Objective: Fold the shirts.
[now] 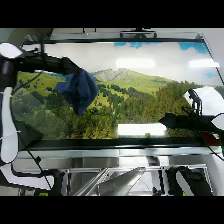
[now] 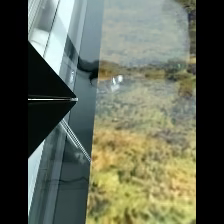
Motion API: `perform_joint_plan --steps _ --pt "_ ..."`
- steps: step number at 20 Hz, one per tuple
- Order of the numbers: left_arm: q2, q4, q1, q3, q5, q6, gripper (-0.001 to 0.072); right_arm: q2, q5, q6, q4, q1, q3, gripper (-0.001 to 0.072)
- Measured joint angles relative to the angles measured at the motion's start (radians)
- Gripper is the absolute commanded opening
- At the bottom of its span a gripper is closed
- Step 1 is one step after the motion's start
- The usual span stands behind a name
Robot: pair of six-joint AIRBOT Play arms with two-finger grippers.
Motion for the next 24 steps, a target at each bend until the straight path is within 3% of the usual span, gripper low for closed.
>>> perform_joint_plan --steps 2,7,11,12,13,14,16,17,18,20,24 --pt "-0.027 0.001 -0.065 0.002 0.002 0.000 0.0720 0.000 -0.004 -0.015 0.000 0.000 0.000 0.0023" --pt "-0.056 0.039 -0.051 0.023 -0.022 -0.014 0.0720 -0.013 -0.030 -0.055 0.039 0.003 -0.001 0.0028" --pt "-0.049 0.118 0.079 -0.040 -0.086 -0.040 0.0720 -0.080 -0.086 -0.180 0.176 0.061 -0.002 0.0028" --pt "-0.042 0.127 0.111 -0.086 -0.095 -0.040 0.0720 -0.112 -0.114 -0.209 0.211 0.090 -0.002 0.0112" --pt "-0.033 0.134 0.142 -0.147 -0.100 -0.036 0.0720 -0.149 -0.148 -0.246 0.244 0.122 -0.002 0.0309" --pt "-0.027 0.141 0.167 -0.208 -0.093 -0.028 0.0719 -0.196 -0.189 -0.297 0.286 0.161 0.000 0.0401" --pt "-0.022 0.144 0.200 -0.324 -0.040 -0.003 0.0719 -0.307 -0.279 -0.431 0.393 0.248 0.016 0.0416" --pt "-0.023 0.144 0.208 -0.373 -0.012 0.015 0.0718 -0.369 -0.318 -0.505 0.450 0.292 0.035 0.0500" --pt "-0.027 0.138 0.210 -0.417 0.020 0.037 0.0718 -0.433 -0.350 -0.573 0.499 0.334 0.064 0.0532" --pt "-0.043 0.112 0.201 -0.481 0.076 0.074 0.0701 -0.585 -0.402 -0.690 0.580 0.414 0.161 0.0531" --pt "-0.086 0.080 0.156 -0.536 0.180 0.117 0.0700 -0.858 -0.433 -0.760 0.648 0.516 0.407 0.0526"
